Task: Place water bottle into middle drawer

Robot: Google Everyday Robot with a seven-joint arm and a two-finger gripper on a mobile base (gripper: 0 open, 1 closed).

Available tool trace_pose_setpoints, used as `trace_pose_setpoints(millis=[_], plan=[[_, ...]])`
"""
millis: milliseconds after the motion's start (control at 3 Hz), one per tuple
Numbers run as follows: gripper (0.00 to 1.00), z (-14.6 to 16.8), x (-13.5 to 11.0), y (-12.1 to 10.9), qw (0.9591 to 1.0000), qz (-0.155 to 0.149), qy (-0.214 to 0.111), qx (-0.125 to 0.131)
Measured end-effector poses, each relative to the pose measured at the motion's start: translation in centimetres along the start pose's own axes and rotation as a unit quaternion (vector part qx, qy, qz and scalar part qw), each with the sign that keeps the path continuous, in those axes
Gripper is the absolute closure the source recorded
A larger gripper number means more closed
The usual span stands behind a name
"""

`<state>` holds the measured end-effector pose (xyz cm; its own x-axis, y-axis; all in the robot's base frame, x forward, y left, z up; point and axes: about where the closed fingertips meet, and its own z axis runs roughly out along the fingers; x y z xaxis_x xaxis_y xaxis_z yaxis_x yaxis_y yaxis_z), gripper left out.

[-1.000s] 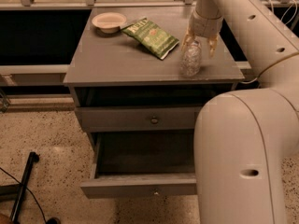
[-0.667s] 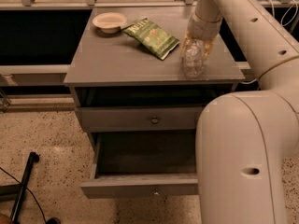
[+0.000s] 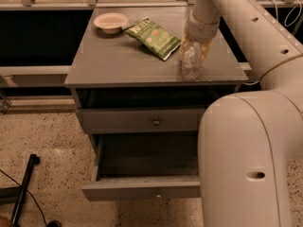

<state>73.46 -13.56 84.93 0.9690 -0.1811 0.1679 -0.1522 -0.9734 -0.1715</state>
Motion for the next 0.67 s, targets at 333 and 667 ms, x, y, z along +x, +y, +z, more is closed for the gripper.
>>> trace_pose_setpoints(millis=[333,667], plan=[[1.0,-0.6,-0.3,-0.2,0.9999,0.004,0.0,0.014],[1.0,-2.0,-2.2,-0.4,0.997,0.014,0.0,0.076]])
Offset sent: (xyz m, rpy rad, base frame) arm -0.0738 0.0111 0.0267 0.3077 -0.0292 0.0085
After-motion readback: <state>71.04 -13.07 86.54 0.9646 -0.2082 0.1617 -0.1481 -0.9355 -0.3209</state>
